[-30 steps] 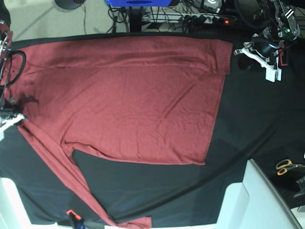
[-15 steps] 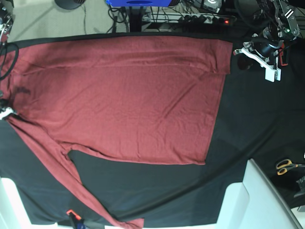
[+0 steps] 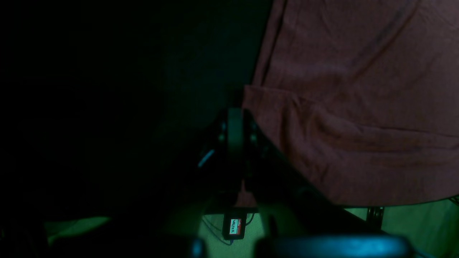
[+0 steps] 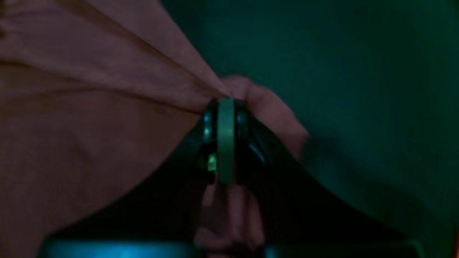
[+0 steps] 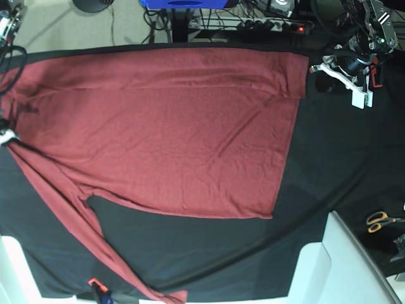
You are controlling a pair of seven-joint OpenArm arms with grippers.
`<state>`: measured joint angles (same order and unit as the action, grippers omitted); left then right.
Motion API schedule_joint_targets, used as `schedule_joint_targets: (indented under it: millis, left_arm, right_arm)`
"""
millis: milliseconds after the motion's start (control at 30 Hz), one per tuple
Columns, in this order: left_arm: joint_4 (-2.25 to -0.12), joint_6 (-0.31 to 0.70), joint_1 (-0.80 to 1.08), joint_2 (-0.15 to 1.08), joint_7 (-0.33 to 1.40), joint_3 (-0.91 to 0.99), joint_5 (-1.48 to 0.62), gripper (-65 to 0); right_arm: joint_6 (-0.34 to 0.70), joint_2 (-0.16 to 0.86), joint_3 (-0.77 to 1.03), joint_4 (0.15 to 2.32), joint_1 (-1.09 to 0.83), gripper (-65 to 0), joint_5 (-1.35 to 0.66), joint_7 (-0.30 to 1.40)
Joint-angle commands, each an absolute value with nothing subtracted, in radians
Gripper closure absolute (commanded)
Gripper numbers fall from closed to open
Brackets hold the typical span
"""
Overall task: Fold the T-shirt properly
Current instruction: 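Grasp the shirt's shoulder fabric with the right gripper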
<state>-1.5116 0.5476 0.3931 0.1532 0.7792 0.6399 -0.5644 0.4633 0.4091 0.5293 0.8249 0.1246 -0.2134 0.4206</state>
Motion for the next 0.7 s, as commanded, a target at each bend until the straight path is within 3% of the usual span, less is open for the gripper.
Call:
schedule_joint_targets:
  millis: [0, 200, 333, 400, 667]
  left_arm:
    - [-1.524, 0.55, 0.394, 0.165, 0.768, 0.645, -0.578, 0.0]
    - [-1.524, 0.55, 0.39, 0.163, 0.768, 0.645, -0.578, 0.0]
    - [-1.524, 0.55, 0.39, 0.163, 0.768, 0.645, -0.578, 0.0]
    - [-1.524, 0.55, 0.39, 0.163, 0.768, 0.645, -0.578, 0.0]
    - [-1.503, 0.55, 0.369, 0.163, 0.768, 0.645, -0.579, 0.0]
  right_arm:
    - [0.464, 0.435, 0.533, 0.842, 0.136, 0.0, -0.219, 0.404]
    - [0.464, 0.432, 0.536, 0.842, 0.128, -2.3, -0.22, 0.406]
    - [0.464, 0.432, 0.536, 0.852, 0.14, -20.4, -0.22, 0.43]
    - [0.464, 0.432, 0.53, 0.895, 0.14, -26.6, -0.22, 0.432]
    - [0.464, 0.44, 0.433, 0.937, 0.202, -27.8, -0.216, 0.498]
